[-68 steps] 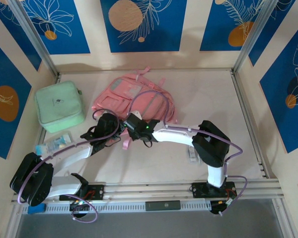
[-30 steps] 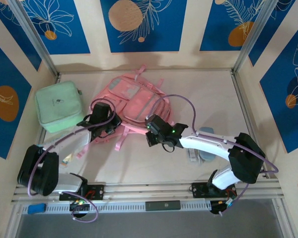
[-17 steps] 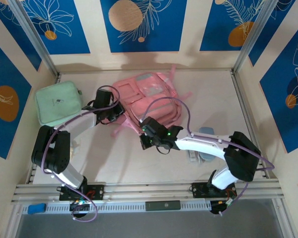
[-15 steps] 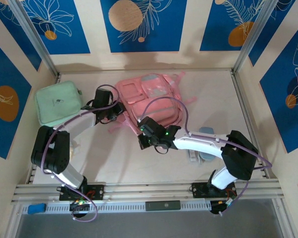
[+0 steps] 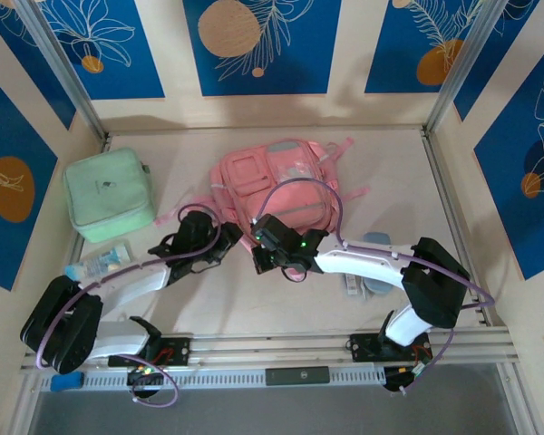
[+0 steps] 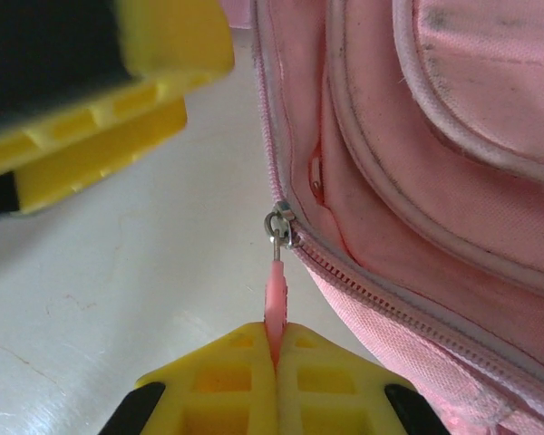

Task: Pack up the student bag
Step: Zip the student bag at the center of the table.

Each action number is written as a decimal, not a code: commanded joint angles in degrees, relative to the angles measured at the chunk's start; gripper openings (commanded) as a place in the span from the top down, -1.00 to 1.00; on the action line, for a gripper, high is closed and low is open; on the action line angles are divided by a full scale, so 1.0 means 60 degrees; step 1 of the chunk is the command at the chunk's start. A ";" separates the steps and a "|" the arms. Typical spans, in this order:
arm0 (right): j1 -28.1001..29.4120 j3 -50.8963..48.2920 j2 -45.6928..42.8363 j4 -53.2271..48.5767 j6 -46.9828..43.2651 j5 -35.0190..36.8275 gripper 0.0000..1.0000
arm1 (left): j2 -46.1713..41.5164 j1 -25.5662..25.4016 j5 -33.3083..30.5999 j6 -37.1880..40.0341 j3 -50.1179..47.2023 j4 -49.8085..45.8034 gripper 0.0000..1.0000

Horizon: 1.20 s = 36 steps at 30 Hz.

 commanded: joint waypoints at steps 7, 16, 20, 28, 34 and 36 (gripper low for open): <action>0.0346 0.0445 0.0044 -0.0436 0.0125 -0.0046 1.00 | 0.0896 -0.0734 -0.1798 -0.1970 0.0170 0.1574 0.33; 0.0318 0.0637 0.0231 -0.0457 -0.0016 -0.0063 1.00 | 0.1955 -0.1013 -0.2025 -0.2343 0.0317 0.2179 0.72; 0.0293 0.0714 0.0154 -0.0933 -0.0028 -0.0017 1.00 | 0.1970 -0.0832 -0.2263 -0.2129 0.0324 0.2178 1.00; -0.0019 0.0014 -0.0692 -0.2153 -0.0528 -0.0219 1.00 | 0.1096 0.0786 -0.1710 -0.0650 0.0681 0.0231 1.00; -0.0094 0.0010 -0.1283 -0.3308 -0.0721 0.0219 1.00 | 0.0827 0.2208 -0.0657 0.1144 0.1530 -0.1245 1.00; -0.0063 0.0121 -0.1272 -0.2780 -0.0901 -0.0348 1.00 | 0.0709 0.2146 -0.0483 0.1282 0.1578 -0.1167 1.00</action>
